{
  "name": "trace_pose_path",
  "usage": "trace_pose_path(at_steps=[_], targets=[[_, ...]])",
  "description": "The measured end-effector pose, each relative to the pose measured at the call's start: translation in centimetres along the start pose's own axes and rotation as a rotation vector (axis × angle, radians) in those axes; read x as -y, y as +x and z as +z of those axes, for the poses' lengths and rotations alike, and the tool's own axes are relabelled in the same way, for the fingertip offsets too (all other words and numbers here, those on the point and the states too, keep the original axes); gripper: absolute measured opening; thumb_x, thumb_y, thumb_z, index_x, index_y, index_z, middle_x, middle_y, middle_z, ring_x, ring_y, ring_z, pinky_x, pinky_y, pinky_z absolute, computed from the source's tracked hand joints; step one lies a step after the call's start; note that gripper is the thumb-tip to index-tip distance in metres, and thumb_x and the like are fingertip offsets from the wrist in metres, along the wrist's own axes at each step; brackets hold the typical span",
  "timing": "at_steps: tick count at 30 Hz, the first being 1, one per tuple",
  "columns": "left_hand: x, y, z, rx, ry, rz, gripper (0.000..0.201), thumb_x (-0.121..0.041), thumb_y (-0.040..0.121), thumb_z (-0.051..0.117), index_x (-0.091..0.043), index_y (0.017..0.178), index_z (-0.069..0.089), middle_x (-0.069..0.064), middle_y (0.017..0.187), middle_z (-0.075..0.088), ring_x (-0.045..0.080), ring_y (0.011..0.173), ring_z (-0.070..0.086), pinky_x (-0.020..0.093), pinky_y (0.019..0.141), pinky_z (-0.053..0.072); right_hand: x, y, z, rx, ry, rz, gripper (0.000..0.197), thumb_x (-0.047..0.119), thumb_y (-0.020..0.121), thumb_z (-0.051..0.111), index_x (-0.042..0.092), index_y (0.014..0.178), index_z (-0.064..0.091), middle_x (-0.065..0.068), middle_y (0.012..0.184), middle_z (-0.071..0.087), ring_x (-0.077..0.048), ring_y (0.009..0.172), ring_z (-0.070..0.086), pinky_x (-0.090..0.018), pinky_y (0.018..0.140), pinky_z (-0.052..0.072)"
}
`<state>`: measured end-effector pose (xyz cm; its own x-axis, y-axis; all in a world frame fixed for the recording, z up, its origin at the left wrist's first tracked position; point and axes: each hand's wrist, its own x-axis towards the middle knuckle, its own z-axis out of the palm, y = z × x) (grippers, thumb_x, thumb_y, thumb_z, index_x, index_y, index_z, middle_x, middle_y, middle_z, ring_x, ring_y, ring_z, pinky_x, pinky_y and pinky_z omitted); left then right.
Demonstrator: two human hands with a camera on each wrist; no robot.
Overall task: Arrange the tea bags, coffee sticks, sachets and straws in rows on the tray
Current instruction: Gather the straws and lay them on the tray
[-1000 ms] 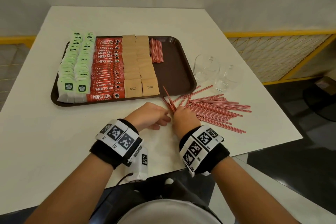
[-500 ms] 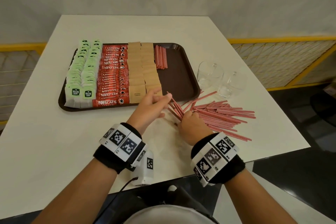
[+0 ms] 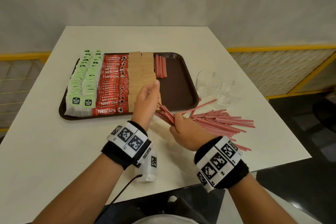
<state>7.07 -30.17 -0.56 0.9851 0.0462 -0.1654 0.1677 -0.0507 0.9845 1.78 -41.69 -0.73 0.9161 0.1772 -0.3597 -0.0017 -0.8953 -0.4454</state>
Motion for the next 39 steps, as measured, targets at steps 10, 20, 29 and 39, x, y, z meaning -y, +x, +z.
trace_pose_path(at_steps=[10, 20, 29, 39], targets=[[-0.4, -0.9, 1.4, 0.137, -0.015, 0.06, 0.03, -0.019, 0.1, 0.038, -0.017, 0.087, 0.065, 0.001, 0.087, 0.067, 0.01, 0.083, 0.064, 0.015, 0.075, 0.05, 0.4, 1.2, -0.3, -0.008, 0.346, -0.191, 0.02, 0.024, 0.099, 0.04, 0.011, 0.114, 0.038, 0.006, 0.073, 0.048, -0.006, 0.057, 0.047, -0.023, 0.059, 0.042], [-0.8, -0.1, -1.2, 0.241, 0.346, -0.117, 0.03, -0.042, 0.096, 0.041, -0.024, 0.103, 0.064, -0.003, 0.101, 0.063, 0.016, 0.1, 0.057, 0.032, 0.09, 0.044, -0.9, 0.8, 0.2, 0.054, 0.231, -0.237, 0.019, 0.028, 0.1, 0.04, 0.016, 0.114, 0.038, 0.007, 0.079, 0.048, -0.016, 0.075, 0.051, -0.027, 0.067, 0.041], [0.3, 1.0, -2.2, 0.218, 0.564, -0.109, 0.018, -0.031, 0.091, 0.057, -0.014, 0.087, 0.062, 0.004, 0.078, 0.064, 0.011, 0.06, 0.055, 0.019, 0.051, 0.041, -2.9, 2.7, -1.8, 0.021, 0.198, -0.103, 0.023, 0.031, 0.097, 0.045, 0.009, 0.104, 0.041, 0.002, 0.077, 0.046, -0.01, 0.064, 0.046, -0.026, 0.063, 0.043], [1.5, 0.8, -2.3, 0.288, 0.901, -0.168, 0.025, -0.036, 0.083, 0.068, -0.014, 0.083, 0.056, 0.002, 0.069, 0.061, 0.011, 0.055, 0.054, 0.025, 0.063, 0.046, -3.3, 5.3, -2.1, 0.069, 0.461, 0.091, 0.012, 0.026, 0.098, 0.039, 0.019, 0.09, 0.044, -0.003, 0.07, 0.044, -0.013, 0.052, 0.043, -0.025, 0.047, 0.041]])
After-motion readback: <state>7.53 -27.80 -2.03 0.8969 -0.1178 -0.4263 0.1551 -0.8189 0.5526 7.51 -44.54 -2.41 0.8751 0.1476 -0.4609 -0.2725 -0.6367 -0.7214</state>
